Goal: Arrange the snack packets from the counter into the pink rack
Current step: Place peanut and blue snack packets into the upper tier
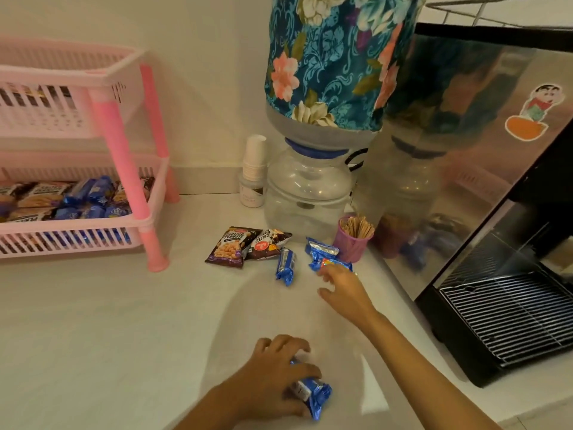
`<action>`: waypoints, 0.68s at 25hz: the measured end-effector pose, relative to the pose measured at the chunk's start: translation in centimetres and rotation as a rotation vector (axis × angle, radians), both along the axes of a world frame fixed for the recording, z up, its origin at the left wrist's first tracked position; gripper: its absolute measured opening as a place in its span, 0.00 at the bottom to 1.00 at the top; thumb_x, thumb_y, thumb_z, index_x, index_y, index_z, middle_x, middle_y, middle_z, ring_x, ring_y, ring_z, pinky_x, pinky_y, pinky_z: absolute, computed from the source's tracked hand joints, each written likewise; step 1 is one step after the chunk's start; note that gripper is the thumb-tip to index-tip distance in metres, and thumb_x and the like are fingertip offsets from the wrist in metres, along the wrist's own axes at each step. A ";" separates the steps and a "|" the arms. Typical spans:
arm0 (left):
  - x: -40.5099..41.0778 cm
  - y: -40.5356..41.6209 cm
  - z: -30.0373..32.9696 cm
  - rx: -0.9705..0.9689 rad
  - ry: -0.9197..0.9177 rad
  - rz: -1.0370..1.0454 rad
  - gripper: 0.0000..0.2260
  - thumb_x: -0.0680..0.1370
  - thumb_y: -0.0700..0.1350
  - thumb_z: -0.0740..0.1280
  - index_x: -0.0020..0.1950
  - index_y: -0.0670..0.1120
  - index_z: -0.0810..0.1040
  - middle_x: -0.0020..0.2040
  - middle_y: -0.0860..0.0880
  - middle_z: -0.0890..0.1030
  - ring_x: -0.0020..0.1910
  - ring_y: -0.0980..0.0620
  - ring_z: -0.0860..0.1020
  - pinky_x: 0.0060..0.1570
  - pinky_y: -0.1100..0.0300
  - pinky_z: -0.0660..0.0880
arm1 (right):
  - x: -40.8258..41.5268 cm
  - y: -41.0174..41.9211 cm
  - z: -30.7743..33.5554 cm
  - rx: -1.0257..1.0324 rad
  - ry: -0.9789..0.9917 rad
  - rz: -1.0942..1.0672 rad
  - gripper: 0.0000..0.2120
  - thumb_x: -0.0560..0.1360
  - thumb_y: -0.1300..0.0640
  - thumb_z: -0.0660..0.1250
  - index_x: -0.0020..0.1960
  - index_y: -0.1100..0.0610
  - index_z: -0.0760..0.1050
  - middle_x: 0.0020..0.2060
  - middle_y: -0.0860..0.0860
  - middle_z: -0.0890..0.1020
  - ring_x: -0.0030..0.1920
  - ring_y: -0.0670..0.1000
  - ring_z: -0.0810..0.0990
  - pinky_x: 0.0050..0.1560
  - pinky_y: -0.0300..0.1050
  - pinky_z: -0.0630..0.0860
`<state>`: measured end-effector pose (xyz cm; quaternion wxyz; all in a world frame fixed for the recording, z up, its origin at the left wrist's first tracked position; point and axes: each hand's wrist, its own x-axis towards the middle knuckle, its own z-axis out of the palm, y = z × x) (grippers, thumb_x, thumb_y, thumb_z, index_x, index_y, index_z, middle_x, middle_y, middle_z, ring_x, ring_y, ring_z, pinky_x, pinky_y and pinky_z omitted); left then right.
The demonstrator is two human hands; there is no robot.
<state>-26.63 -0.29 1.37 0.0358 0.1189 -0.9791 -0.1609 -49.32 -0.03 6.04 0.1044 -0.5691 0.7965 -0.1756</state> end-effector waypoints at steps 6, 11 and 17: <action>0.4 -1.7 -0.9 -0.022 0.079 0.360 0.23 0.70 0.74 0.53 0.53 0.62 0.74 0.43 0.63 0.77 0.37 0.62 0.77 0.34 0.66 0.69 | -2.4 -5.6 0.4 0.325 0.402 0.135 0.43 0.73 0.65 0.65 0.76 0.43 0.45 0.77 0.53 0.43 0.74 0.64 0.51 0.68 0.63 0.63; 4.1 -3.2 -0.9 -0.071 0.083 0.638 0.31 0.69 0.75 0.47 0.59 0.59 0.73 0.51 0.59 0.77 0.45 0.56 0.77 0.38 0.64 0.68 | -3.7 -8.0 -0.2 0.477 0.385 0.189 0.45 0.73 0.64 0.65 0.76 0.40 0.40 0.76 0.54 0.40 0.73 0.67 0.52 0.61 0.58 0.73; 5.5 -3.1 -0.9 0.056 -0.041 0.681 0.42 0.62 0.79 0.43 0.67 0.59 0.68 0.60 0.56 0.73 0.51 0.57 0.68 0.51 0.63 0.68 | -2.7 -7.2 -0.8 0.542 0.184 0.140 0.42 0.65 0.54 0.71 0.73 0.42 0.53 0.69 0.56 0.58 0.64 0.63 0.67 0.56 0.52 0.76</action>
